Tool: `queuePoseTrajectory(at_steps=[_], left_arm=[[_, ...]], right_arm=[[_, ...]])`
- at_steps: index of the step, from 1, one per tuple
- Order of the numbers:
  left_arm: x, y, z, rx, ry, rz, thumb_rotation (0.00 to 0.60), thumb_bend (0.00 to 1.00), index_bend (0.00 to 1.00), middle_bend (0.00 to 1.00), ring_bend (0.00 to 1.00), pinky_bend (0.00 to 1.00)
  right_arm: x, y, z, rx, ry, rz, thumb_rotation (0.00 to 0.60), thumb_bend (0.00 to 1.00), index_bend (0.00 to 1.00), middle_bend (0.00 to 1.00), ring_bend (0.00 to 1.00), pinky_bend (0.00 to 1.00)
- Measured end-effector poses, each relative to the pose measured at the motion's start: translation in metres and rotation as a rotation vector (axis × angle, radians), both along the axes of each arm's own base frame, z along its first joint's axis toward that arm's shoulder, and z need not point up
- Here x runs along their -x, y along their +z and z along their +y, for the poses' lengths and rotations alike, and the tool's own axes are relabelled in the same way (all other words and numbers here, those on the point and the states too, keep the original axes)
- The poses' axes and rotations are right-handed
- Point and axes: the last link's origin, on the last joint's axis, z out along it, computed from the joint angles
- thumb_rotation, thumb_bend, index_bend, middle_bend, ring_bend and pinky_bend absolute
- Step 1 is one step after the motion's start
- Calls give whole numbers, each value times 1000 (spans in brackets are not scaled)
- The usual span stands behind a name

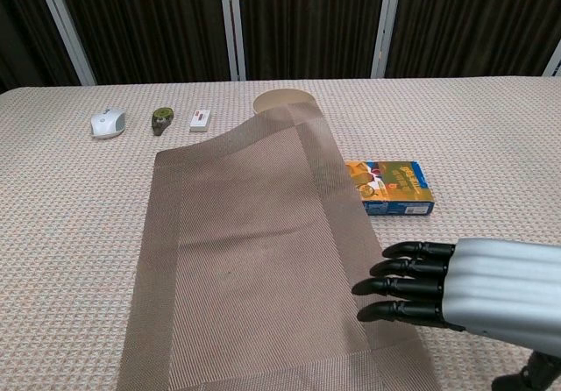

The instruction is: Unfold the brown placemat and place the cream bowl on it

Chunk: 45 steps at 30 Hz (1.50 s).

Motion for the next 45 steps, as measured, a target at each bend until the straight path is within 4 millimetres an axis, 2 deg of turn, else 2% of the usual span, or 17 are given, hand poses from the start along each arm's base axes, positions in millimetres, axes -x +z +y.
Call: queuePoseTrajectory(at_steps=[13, 30, 40, 42, 45], left_arm=[[0, -2, 0, 9, 2, -3, 600, 0, 0, 0, 0, 0], [0, -3, 2, 13, -2, -2, 600, 0, 0, 0, 0, 0], [1, -4, 2, 14, -2, -2, 600, 0, 0, 0, 0, 0], [1, -4, 2, 15, -2, -4, 600, 0, 0, 0, 0, 0], [1, -4, 2, 16, -2, -4, 600, 0, 0, 0, 0, 0]], right_arm=[[-20, -21, 5, -18, 13, -25, 600, 0, 88, 0, 0, 0], [-28, -34, -1, -2, 45, 3, 600, 0, 91, 0, 0, 0], [-40, -36, -2, -2, 35, -47, 600, 0, 98, 0, 0, 0], [-42, -35, -3, -2, 29, -58, 600, 18, 115, 0, 0, 0], [-45, -34, -4, -6, 21, -71, 600, 129, 170, 0, 0, 0]])
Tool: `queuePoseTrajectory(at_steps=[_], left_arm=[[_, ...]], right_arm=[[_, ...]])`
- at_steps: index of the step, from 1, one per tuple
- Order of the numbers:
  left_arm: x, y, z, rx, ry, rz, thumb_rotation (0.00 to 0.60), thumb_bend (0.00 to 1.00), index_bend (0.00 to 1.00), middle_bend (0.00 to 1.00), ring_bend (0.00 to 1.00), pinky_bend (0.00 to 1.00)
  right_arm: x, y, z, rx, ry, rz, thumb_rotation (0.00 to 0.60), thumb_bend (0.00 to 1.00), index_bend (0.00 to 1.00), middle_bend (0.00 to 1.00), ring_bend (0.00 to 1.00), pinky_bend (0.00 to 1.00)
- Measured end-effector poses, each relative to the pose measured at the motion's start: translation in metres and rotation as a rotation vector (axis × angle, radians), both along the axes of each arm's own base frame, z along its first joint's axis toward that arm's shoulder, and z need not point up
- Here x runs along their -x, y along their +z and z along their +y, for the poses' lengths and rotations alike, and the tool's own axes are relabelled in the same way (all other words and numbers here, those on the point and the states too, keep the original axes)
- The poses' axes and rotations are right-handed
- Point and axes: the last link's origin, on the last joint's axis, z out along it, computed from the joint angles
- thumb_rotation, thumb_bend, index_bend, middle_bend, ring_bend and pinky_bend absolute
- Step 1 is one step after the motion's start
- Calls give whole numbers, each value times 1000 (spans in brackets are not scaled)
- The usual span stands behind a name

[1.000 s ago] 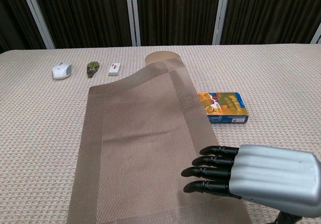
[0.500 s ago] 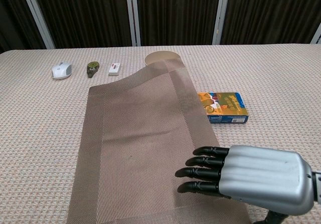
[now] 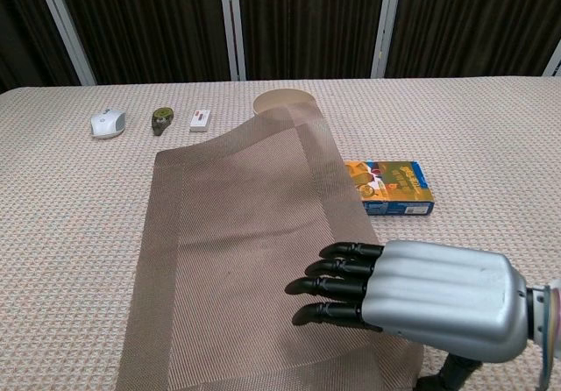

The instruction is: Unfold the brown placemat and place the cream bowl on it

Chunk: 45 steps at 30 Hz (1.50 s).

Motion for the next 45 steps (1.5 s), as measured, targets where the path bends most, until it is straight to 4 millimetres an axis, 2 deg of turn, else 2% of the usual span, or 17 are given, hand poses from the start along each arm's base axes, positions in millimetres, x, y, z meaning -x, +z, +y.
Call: queuePoseTrajectory(at_steps=[2, 7, 9, 13, 16, 21, 25, 30, 34, 37, 40, 43, 45], left_arm=[[0, 0, 0, 1, -1, 0, 600, 0, 0, 0, 0, 0], [0, 0, 1, 0, -4, -1, 600, 0, 0, 0, 0, 0], [0, 0, 1, 1, -4, -1, 600, 0, 0, 0, 0, 0], [1, 0, 1, 4, -3, -2, 600, 0, 0, 0, 0, 0], [2, 0, 2, 5, -2, -3, 600, 0, 0, 0, 0, 0], [1, -1, 1, 8, -4, -5, 600, 0, 0, 0, 0, 0], [0, -2, 1, 12, -6, -4, 600, 0, 0, 0, 0, 0], [0, -4, 0, 18, -7, -1, 600, 0, 0, 0, 0, 0], [0, -4, -1, 15, -4, 3, 600, 0, 0, 0, 0, 0], [1, -4, -1, 11, 0, 3, 600, 0, 0, 0, 0, 0], [1, -4, -2, 10, 2, 4, 600, 0, 0, 0, 0, 0], [2, -5, -1, 11, 7, 10, 600, 0, 0, 0, 0, 0], [3, -5, -1, 11, 9, 13, 600, 0, 0, 0, 0, 0]], right_arm=[[-1, 0, 0, -8, -5, -6, 600, 242, 228, 0, 0, 0], [-2, -2, -1, -36, -22, -34, 600, 407, 400, 0, 0, 0], [-3, -2, -1, -43, -25, -53, 600, 433, 461, 0, 0, 0], [-4, 0, 0, -59, -21, -99, 600, 446, 649, 0, 0, 0], [-2, 1, 2, -69, -14, -124, 600, 444, 706, 0, 0, 0], [8, 7, 8, -82, 0, -137, 600, 438, 731, 6, 0, 0], [23, 19, 11, -63, 26, -135, 600, 437, 721, 17, 0, 0], [50, 42, 6, 2, 83, -99, 600, 429, 582, 44, 0, 0], [72, 67, -12, 105, 174, -25, 600, 427, 539, 73, 0, 0], [81, 85, -30, 192, 278, 32, 600, 420, 550, 96, 0, 0], [86, 102, -50, 267, 397, 87, 600, 406, 564, 103, 0, 0], [83, 115, -73, 328, 511, 143, 600, 393, 664, 106, 0, 0], [78, 121, -89, 356, 573, 177, 600, 387, 675, 104, 0, 0]])
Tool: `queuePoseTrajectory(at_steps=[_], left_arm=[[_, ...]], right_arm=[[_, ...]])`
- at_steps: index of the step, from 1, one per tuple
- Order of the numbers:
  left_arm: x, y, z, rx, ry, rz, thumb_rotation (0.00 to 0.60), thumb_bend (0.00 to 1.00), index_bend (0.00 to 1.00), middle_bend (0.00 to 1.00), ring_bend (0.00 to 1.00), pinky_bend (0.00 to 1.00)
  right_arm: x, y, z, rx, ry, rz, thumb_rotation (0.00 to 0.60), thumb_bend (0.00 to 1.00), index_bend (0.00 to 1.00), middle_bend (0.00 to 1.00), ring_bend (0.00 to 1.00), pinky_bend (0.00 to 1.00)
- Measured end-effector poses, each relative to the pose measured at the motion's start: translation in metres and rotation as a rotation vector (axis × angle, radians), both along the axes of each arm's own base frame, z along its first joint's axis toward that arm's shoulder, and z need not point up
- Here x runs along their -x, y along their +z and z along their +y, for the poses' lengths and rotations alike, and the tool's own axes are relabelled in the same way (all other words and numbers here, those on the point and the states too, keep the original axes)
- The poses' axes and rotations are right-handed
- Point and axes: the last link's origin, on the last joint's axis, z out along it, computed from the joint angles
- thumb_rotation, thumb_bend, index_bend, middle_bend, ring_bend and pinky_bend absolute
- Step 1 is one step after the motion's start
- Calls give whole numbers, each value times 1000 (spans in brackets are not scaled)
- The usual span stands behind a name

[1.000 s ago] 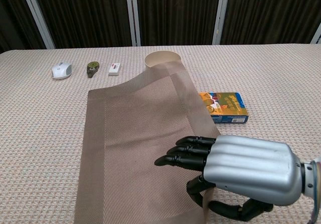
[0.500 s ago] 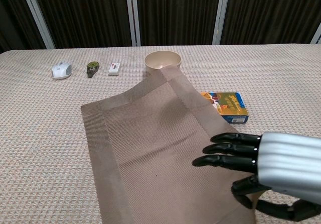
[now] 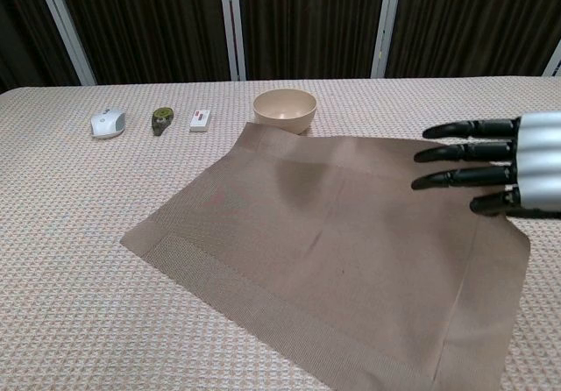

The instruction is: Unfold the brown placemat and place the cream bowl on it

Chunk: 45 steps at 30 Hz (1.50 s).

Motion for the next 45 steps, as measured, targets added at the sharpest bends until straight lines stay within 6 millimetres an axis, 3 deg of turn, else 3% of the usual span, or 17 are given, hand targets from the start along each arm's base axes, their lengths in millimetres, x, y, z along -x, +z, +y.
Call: queuePoseTrajectory(at_steps=[6, 9, 10, 13, 14, 16, 24, 30, 34, 40, 45], left_arm=[[2, -2, 2, 3, 10, 10, 600, 0, 0, 0, 0, 0], [3, -4, 3, 7, 12, 14, 600, 0, 0, 0, 0, 0], [3, -4, 3, 8, 12, 14, 600, 0, 0, 0, 0, 0], [4, -5, 3, 11, 12, 17, 600, 0, 0, 0, 0, 0], [4, -5, 3, 12, 12, 18, 600, 0, 0, 0, 0, 0], [4, -6, 3, 15, 11, 18, 600, 0, 0, 0, 0, 0], [1, -11, 3, 46, -27, 19, 600, 0, 0, 0, 0, 0], [-8, -24, 5, 105, -129, 7, 600, 0, 0, 0, 0, 0], [-13, -41, 12, 192, -227, 5, 600, 0, 53, 0, 0, 0], [-26, -88, 29, 362, -305, -37, 600, 0, 183, 0, 0, 0], [-27, -119, 42, 431, -308, -17, 600, 0, 222, 0, 0, 0]], right_arm=[[-13, 6, -38, 91, 128, 115, 600, 347, 670, 49, 0, 0], [-18, 2, -49, 133, 167, 148, 600, 227, 659, 21, 0, 0], [-20, 1, -52, 149, 181, 152, 600, 191, 578, 9, 0, 0], [-23, 4, -58, 180, 189, 141, 600, 95, 82, 0, 0, 0], [-23, 5, -59, 188, 180, 131, 600, 44, 9, 0, 0, 0], [-22, 9, -60, 212, 149, 98, 600, 1, 9, 0, 0, 0], [-6, 40, -54, 327, -59, -128, 600, 0, 0, 0, 0, 0], [12, 59, -33, 299, -365, -439, 600, 0, 0, 0, 0, 0], [19, 64, -3, 214, -553, -668, 600, 0, 0, 0, 0, 0], [31, 68, 43, 180, -794, -894, 600, 0, 0, 0, 0, 0], [48, 66, 72, 204, -955, -948, 600, 0, 0, 0, 0, 0]])
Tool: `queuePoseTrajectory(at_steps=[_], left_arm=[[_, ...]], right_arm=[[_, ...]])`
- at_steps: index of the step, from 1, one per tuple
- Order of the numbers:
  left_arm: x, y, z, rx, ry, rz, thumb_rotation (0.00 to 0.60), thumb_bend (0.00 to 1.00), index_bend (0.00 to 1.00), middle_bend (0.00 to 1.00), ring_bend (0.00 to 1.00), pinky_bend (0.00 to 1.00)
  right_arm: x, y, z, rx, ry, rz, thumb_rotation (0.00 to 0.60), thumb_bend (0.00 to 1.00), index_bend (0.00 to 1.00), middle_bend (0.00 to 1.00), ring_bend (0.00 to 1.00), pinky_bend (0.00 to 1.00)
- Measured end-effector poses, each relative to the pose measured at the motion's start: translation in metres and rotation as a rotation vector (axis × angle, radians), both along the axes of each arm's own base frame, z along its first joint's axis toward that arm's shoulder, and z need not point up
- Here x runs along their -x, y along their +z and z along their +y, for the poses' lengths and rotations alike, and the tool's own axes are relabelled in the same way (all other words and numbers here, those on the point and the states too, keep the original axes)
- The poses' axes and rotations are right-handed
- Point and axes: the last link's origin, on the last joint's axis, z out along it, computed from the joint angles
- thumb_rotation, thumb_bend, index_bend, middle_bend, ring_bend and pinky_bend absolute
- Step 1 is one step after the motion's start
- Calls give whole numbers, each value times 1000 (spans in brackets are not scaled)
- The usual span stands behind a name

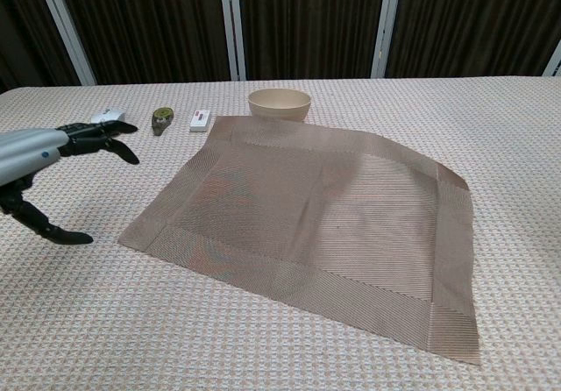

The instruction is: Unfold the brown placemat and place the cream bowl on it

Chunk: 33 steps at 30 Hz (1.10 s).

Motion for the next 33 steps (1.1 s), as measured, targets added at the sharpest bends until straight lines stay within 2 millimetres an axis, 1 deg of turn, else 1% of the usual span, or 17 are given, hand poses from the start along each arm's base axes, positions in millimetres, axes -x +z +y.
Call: queuePoseTrajectory(at_steps=[2, 8, 11, 16, 19, 27, 33], left_arm=[[2, -9, 4, 12, 9, 7, 600, 0, 238, 0, 0, 0], [13, -24, 14, 12, 41, 13, 600, 9, 262, 0, 0, 0], [13, -33, 18, 18, 61, 0, 600, 40, 274, 0, 0, 0], [14, -42, 21, 17, 74, 7, 600, 61, 305, 0, 0, 0], [15, -48, 24, 21, 90, 4, 600, 94, 313, 0, 0, 0], [8, -60, 32, 26, 82, -4, 600, 159, 327, 0, 0, 0], [4, -63, 35, 30, 75, 6, 600, 274, 355, 0, 0, 0]], right_arm=[[6, -1, 9, 0, -55, -10, 600, 0, 0, 0, 0, 0], [15, -8, 26, 3, -131, -35, 600, 0, 0, 0, 0, 0], [19, -10, 27, 9, -134, -25, 600, 0, 0, 0, 0, 0], [25, -11, 24, 12, -139, -29, 600, 0, 0, 0, 0, 0], [27, -10, 23, 17, -136, -32, 600, 0, 0, 0, 0, 0], [25, -10, 25, 10, -122, -29, 600, 0, 0, 0, 0, 0], [24, -10, 26, 8, -122, -28, 600, 0, 0, 0, 0, 0]])
